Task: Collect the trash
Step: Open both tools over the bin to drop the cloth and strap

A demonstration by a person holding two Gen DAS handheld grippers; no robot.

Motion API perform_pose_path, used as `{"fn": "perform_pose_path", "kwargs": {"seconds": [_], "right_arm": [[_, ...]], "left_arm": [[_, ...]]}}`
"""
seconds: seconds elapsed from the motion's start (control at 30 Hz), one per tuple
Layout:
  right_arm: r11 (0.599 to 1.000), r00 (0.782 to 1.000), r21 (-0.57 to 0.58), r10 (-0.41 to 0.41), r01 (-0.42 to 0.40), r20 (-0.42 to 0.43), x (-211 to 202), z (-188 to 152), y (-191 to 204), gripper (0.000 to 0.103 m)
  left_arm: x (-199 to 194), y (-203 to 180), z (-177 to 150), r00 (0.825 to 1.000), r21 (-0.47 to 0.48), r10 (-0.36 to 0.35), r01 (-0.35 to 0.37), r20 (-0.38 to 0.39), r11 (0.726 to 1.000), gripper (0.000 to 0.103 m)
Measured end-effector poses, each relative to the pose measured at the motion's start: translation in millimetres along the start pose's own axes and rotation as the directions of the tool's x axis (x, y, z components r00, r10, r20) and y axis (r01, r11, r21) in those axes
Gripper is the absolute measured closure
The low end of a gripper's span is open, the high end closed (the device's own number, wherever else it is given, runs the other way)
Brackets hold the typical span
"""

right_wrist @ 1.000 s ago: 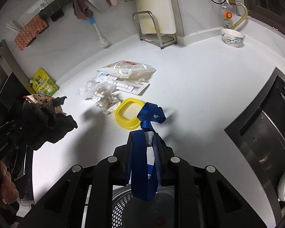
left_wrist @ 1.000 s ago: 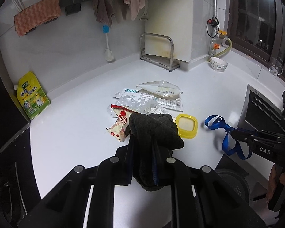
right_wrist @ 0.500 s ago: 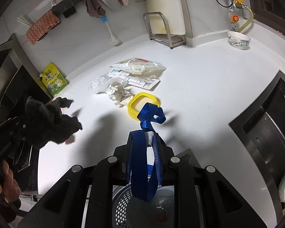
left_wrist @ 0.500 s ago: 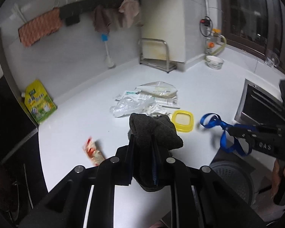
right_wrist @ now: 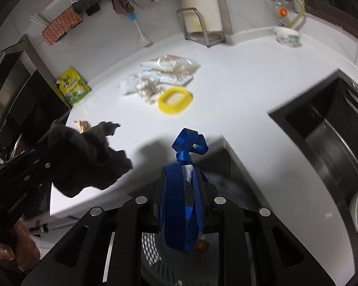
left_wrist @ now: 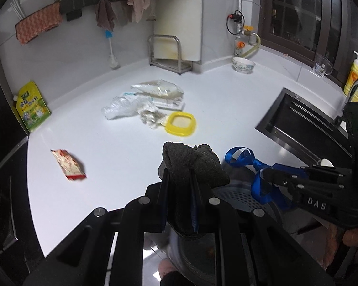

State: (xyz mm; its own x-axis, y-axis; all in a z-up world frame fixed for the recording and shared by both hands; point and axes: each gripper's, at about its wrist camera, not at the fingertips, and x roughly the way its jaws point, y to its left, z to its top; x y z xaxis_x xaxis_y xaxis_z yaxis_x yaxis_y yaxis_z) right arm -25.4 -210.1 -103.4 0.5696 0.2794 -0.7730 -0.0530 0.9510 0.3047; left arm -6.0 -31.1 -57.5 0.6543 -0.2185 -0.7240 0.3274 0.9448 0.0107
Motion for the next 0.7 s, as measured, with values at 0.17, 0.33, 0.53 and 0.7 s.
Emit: {"fn": "perform_pose_path", "kwargs": {"seconds": [0.17, 0.33, 0.53, 0.7], "right_arm": [[1.000, 0.999, 0.030, -0.005, 0.007, -0.047, -6.2, -37.6, -13.7, 0.083], [0.999, 0.996, 0.052, -0.004, 0.008, -0.085, -1.1, -63.4, -23.1, 0.083], [0.998, 0.994, 0.058, 0.007, 0.000, -0.114, 10.8, -79.8, -29.2, 0.083], [0.998, 0.993, 0.060, 0.010, -0.003, -0.119, 15.5, -82.3, -33.0, 0.083]], "left_arm": [[9.9, -28.4, -26.1, 0.998, 0.000, -0.030, 0.030, -0.063, 1.000, 0.088], [25.2, -47.6, -50.0, 0.988, -0.004, -0.052, 0.052, -0.144, 0.999, 0.088], [39.9, -57.0, -66.1, 0.979, -0.008, -0.050, 0.050, -0.199, 0.999, 0.087], [47.6, -56.5, -71.2, 0.971, -0.032, -0.058, 0.052, -0.232, 0.998, 0.086]]}}
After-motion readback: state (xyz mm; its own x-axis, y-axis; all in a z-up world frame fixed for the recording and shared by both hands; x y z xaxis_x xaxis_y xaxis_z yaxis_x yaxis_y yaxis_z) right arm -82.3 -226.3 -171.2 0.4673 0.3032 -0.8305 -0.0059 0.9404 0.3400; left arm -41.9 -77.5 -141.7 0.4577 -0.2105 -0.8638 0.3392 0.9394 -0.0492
